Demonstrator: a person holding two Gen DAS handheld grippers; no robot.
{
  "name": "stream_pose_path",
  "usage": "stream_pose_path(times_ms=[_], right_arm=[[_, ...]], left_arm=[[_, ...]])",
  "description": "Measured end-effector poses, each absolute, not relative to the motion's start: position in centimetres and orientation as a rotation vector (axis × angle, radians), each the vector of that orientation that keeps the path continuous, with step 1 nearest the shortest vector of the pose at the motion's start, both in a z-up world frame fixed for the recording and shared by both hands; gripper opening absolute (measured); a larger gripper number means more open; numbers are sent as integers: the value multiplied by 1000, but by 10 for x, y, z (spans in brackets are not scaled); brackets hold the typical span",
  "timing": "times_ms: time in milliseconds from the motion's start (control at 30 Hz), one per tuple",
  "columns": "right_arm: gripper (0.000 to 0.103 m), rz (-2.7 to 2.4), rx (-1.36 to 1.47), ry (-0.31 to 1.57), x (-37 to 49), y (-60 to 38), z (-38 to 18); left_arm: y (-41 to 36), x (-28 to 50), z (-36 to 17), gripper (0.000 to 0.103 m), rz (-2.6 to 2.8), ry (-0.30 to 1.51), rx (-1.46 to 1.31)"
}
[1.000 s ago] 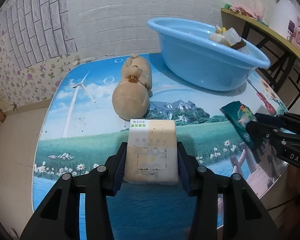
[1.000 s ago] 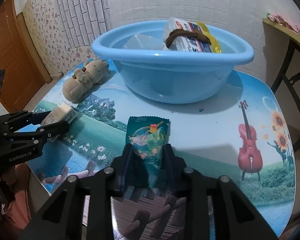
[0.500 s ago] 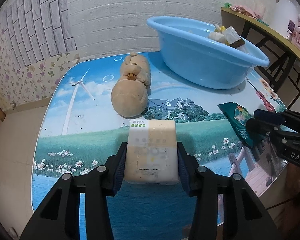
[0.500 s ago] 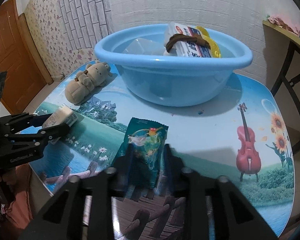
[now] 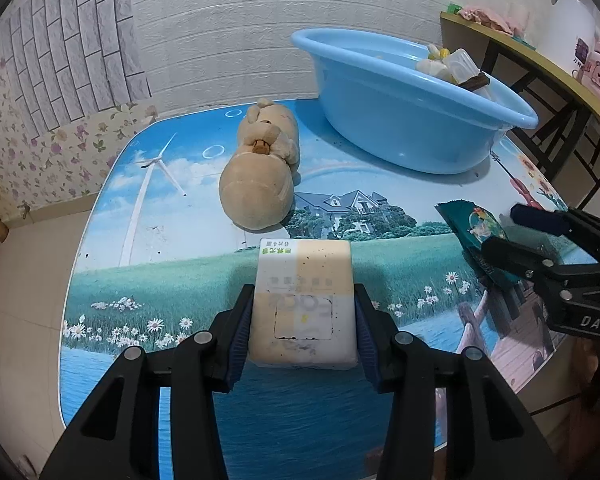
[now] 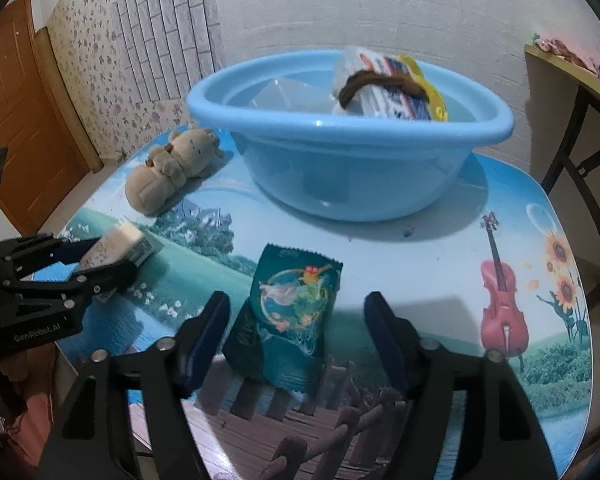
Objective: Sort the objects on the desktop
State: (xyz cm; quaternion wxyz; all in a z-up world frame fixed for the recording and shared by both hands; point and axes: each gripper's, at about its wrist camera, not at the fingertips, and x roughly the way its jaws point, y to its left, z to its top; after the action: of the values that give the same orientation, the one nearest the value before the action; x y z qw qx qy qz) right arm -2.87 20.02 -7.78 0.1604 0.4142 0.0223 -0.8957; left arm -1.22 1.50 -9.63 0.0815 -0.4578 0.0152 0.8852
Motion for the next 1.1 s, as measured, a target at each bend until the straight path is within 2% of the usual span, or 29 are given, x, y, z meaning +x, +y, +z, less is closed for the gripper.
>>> stream_pose_path(times_ms=[100, 333, 433, 467, 500, 733, 767, 800, 1033, 1067, 1100], right_arm=[[80, -2575, 1190, 55, -33, 204, -77], [80, -2548, 1246, 39, -39, 206, -88], [60, -2540, 1214, 95, -36, 201, -89], [48, -2526, 1202, 80, -36, 202, -88], [42, -2513, 1201, 63, -37, 203, -88], [41, -2495, 1203, 32, -35, 208, -85], [39, -2498, 1196, 37, -34, 208, -83], [21, -2500, 1189, 40, -33, 208, -81], [22, -2485, 1199, 42, -30, 206, -77], [23, -2489, 1202, 44, -30, 206, -77], [28, -2491, 1202, 48, -29, 206, -77]], left_arm=[[15, -12, -96, 45, 2645, 47, -1368], [16, -12, -96, 45, 2642, 47, -1362], [15, -12, -96, 45, 2641, 44, -1362], [15, -13, -96, 45, 2641, 42, -1362], [15, -12, -96, 45, 2642, 40, -1362], [14, -11, -90, 45, 2658, 33, -1337], [13, -11, -88, 45, 2660, 31, -1333], [13, -10, -87, 45, 2662, 30, -1329], [14, -10, -81, 45, 2664, 29, -1310], [14, -9, -81, 45, 2663, 30, -1311], [14, -9, -81, 45, 2663, 31, -1313]])
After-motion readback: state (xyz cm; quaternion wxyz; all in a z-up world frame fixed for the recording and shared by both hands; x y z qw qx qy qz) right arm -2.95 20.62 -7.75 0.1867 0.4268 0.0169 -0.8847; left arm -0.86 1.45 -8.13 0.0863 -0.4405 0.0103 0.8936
